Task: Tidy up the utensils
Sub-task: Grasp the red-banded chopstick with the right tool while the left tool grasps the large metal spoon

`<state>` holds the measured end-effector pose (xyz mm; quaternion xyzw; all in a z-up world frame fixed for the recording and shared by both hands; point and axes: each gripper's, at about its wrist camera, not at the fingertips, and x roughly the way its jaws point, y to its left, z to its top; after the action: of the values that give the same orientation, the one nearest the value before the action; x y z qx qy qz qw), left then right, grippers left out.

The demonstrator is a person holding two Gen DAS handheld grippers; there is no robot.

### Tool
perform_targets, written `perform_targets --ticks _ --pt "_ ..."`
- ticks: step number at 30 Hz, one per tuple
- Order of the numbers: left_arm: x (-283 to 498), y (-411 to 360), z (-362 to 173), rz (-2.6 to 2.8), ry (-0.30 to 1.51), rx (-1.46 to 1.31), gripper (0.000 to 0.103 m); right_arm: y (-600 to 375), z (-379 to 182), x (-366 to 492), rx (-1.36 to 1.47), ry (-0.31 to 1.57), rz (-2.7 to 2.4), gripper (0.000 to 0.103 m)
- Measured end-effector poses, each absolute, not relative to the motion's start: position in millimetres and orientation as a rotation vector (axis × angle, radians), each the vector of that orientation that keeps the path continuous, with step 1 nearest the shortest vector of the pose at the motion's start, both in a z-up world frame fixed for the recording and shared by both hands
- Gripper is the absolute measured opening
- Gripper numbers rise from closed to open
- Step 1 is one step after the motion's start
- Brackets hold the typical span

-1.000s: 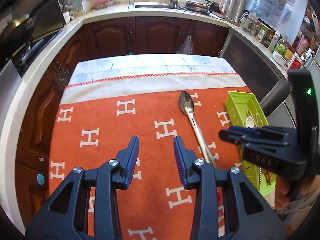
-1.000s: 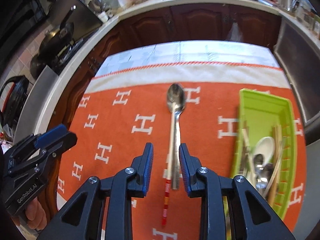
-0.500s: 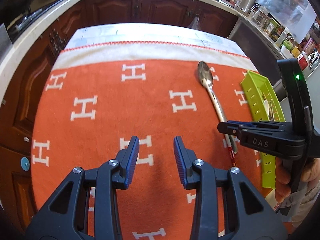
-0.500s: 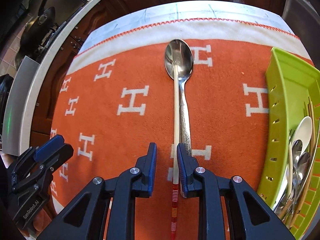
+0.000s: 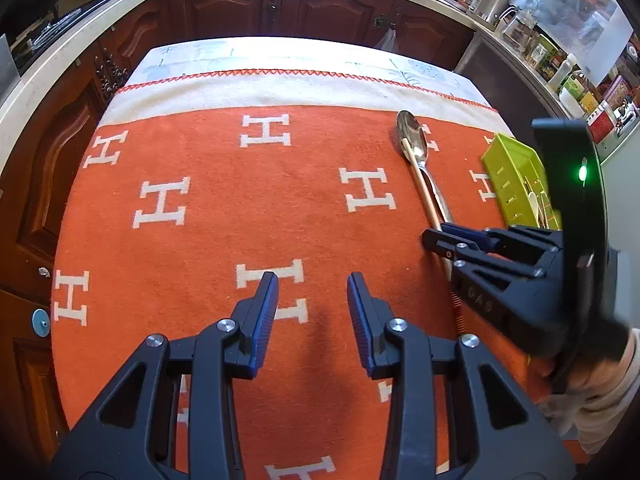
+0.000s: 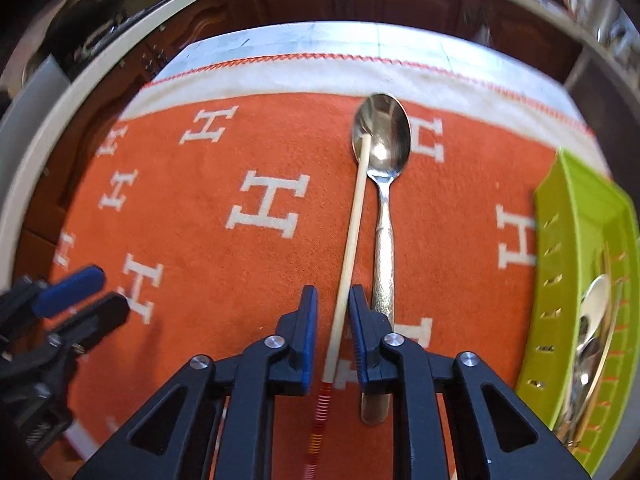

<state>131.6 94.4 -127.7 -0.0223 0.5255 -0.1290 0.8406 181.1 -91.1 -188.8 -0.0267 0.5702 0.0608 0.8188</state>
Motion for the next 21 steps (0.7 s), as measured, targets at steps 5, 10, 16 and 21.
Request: perform_targets --ticks 5,10,16,21 --pt "133 86 -126 -0.289 1.112 -0.038 0.032 -99 -187 176 0.016 1.200 0.133 0.006" --pt "137 69 -117 -0.318 1.098 -0.026 0.032 -128 -174 168 0.164 1.190 0.168 0.005" --pt "156 43 -110 -0.374 1.093 -0.051 0.032 -165 -139 154 0.261 1.106 0.191 0.005" --pt "183 27 -115 -0.408 1.130 -0.099 0.032 -203 -118 151 0.315 1.054 0.165 0.005"
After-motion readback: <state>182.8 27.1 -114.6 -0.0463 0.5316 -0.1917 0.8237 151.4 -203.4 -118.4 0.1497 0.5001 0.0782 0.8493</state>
